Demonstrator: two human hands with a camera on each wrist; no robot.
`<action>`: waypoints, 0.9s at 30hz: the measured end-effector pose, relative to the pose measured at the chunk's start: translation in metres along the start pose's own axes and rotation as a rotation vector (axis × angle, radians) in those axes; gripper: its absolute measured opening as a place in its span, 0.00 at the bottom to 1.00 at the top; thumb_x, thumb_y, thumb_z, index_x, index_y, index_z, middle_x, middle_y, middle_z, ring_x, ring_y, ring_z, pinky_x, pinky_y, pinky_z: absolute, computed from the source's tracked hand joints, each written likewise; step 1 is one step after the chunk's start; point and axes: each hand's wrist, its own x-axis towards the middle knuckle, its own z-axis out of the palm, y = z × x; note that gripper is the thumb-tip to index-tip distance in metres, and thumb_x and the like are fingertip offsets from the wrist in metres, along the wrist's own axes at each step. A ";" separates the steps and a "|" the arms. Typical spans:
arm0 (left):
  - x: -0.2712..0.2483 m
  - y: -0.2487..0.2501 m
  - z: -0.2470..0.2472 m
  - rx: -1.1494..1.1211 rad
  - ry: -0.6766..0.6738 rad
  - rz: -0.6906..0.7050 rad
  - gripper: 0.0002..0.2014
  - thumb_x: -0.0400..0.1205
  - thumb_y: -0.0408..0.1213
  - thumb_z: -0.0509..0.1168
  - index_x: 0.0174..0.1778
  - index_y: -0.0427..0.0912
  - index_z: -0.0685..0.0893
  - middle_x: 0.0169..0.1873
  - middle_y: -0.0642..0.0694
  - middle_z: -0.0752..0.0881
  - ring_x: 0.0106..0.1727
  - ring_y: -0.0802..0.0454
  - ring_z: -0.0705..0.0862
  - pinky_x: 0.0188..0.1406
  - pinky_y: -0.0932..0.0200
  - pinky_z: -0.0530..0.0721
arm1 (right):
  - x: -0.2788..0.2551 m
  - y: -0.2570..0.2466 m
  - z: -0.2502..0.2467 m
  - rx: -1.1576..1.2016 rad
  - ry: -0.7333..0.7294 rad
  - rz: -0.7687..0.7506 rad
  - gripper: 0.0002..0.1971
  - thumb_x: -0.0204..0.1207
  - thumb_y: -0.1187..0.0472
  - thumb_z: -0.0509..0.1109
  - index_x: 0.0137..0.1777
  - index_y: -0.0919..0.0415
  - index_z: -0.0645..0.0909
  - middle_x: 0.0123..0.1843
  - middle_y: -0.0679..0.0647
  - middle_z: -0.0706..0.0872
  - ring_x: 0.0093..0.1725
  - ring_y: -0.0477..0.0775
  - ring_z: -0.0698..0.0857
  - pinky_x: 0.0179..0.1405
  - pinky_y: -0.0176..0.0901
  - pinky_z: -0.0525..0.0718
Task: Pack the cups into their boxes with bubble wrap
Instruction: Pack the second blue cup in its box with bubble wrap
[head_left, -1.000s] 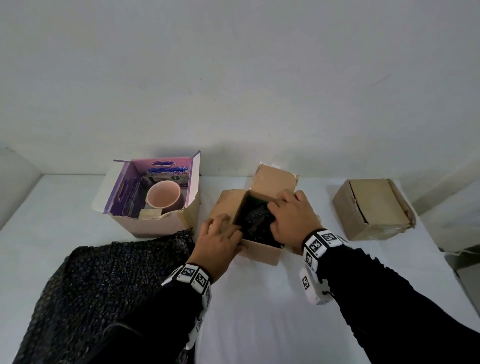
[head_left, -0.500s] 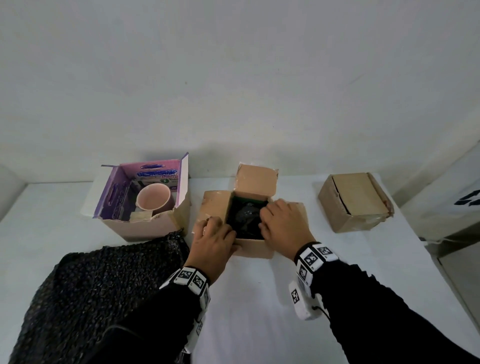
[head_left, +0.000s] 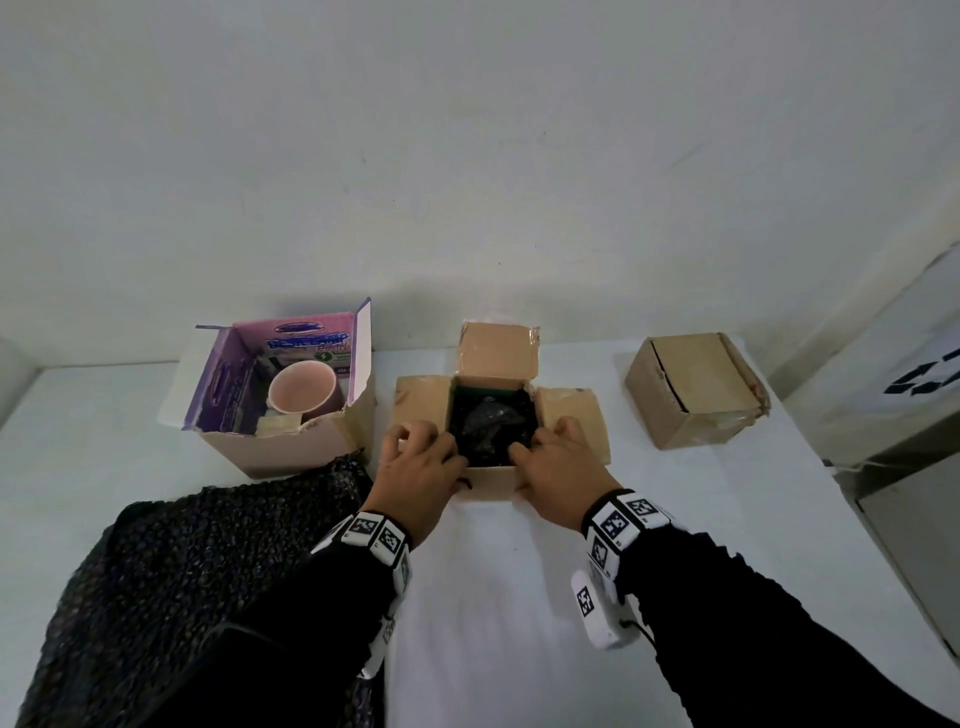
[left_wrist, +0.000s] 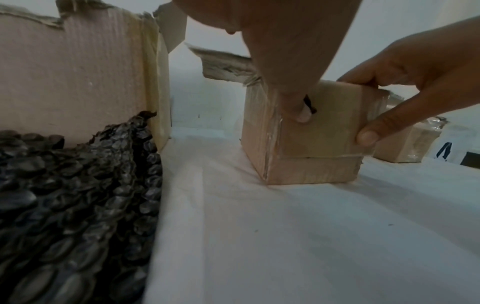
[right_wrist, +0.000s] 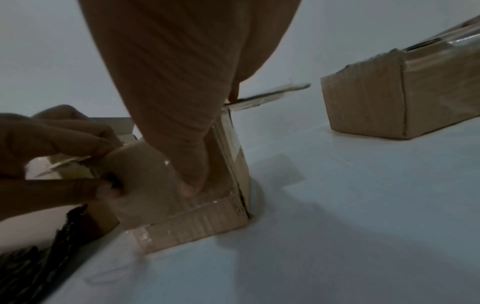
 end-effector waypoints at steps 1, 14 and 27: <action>0.001 0.001 -0.001 -0.003 -0.013 -0.009 0.08 0.69 0.49 0.75 0.36 0.53 0.84 0.40 0.54 0.81 0.55 0.44 0.73 0.57 0.42 0.64 | 0.001 0.000 -0.003 0.036 0.032 0.003 0.20 0.64 0.53 0.74 0.55 0.56 0.74 0.47 0.54 0.85 0.51 0.60 0.81 0.53 0.55 0.65; -0.004 0.002 0.000 -0.094 0.084 -0.052 0.16 0.72 0.49 0.71 0.55 0.54 0.80 0.46 0.58 0.84 0.58 0.46 0.74 0.57 0.41 0.64 | 0.001 -0.003 0.011 0.050 0.154 -0.083 0.21 0.62 0.56 0.79 0.56 0.54 0.82 0.49 0.51 0.83 0.46 0.56 0.82 0.47 0.49 0.81; 0.008 -0.006 0.005 -0.082 0.037 0.134 0.12 0.71 0.46 0.74 0.47 0.48 0.84 0.40 0.53 0.85 0.55 0.42 0.78 0.61 0.47 0.69 | 0.001 -0.007 0.021 -0.082 0.179 -0.065 0.12 0.63 0.63 0.73 0.47 0.60 0.80 0.36 0.52 0.82 0.35 0.55 0.84 0.73 0.57 0.72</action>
